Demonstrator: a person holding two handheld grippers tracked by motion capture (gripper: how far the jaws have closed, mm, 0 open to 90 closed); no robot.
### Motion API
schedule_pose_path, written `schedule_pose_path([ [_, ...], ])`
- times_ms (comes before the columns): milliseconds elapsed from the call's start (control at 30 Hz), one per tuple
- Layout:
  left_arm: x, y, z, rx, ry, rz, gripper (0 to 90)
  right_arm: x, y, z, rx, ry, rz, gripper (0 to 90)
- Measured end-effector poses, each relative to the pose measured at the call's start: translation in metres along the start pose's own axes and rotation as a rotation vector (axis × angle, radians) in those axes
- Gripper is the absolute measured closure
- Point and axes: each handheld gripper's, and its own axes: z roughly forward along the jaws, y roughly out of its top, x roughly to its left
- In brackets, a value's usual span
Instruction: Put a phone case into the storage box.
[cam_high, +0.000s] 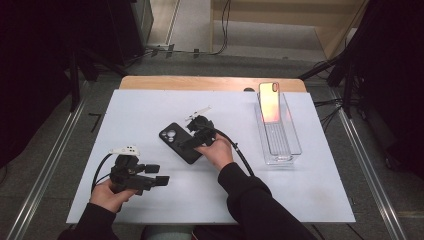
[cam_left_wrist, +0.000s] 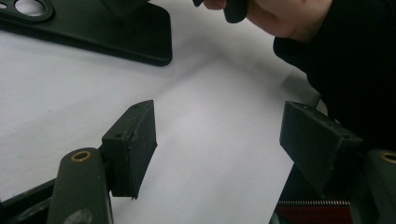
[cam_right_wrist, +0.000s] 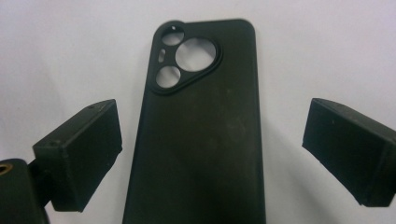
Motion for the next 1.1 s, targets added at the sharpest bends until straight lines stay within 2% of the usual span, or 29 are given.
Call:
schedule_pose_path([
  [133,0.0,0.0,0.0,0.001,0.001,0.002,27.4,-0.001,-0.007,0.007,0.019,0.001,0.006,4.3],
  [233,0.0,0.0,0.0,0.001,0.002,-0.001,27.4,0.001,-0.009,0.009,0.022,-0.004,-0.026,4.9],
  [433,0.0,0.0,0.0,-0.002,0.0,0.0,27.4,0.003,-0.013,0.014,0.047,-0.001,-0.03,4.8],
  [567,0.0,0.0,0.0,0.001,0.002,0.001,27.4,0.005,-0.014,0.015,0.045,-0.011,-0.053,4.8],
  [900,0.0,0.0,0.0,0.001,0.003,0.001,27.4,0.007,-0.016,0.016,0.047,-0.021,-0.055,4.7],
  [1000,0.0,0.0,0.0,0.001,0.003,0.0,27.4,0.011,-0.017,0.017,0.052,-0.038,-0.079,4.6],
  [1100,0.0,0.0,0.0,0.0,0.003,0.001,27.4,0.016,-0.019,0.019,0.057,-0.078,-0.122,4.7],
])
